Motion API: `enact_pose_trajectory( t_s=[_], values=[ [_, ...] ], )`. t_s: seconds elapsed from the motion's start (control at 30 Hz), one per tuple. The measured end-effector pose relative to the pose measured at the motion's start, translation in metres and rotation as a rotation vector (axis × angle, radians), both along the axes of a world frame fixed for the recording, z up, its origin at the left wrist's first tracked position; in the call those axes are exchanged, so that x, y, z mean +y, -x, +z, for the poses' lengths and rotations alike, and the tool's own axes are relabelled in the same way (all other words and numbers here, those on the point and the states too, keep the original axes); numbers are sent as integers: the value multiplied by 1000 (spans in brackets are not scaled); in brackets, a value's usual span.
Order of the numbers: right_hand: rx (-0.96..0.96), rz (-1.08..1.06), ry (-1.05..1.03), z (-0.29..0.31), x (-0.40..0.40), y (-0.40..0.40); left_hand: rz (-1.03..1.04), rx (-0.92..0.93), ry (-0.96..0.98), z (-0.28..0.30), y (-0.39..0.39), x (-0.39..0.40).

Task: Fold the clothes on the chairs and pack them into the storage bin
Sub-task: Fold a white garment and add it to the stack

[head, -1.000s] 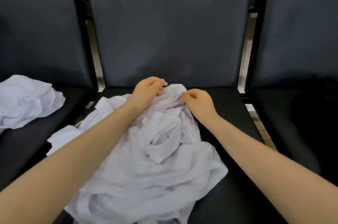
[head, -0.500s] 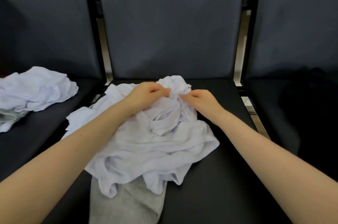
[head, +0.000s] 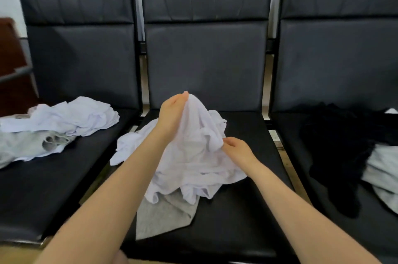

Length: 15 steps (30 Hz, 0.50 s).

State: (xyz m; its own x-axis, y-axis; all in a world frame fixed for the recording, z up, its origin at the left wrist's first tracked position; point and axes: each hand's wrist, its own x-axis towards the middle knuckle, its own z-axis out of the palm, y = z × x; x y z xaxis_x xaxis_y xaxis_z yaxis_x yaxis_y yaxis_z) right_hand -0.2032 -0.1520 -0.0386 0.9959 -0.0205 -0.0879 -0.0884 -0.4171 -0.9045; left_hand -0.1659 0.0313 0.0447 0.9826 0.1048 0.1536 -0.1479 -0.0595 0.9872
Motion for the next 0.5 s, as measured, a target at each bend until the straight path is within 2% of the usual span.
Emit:
enact_pose_trajectory(
  t_s=[0.1,0.23,0.5],
  values=[
    [71,125,47,2,-1,13,104,41,87,-2,11,1],
    [60,125,-33,5,-5,24,148,59,25,-18,20,26],
    [-173,-277,-300,29,-20,23,387,79,51,-40,19,71]
  ],
)
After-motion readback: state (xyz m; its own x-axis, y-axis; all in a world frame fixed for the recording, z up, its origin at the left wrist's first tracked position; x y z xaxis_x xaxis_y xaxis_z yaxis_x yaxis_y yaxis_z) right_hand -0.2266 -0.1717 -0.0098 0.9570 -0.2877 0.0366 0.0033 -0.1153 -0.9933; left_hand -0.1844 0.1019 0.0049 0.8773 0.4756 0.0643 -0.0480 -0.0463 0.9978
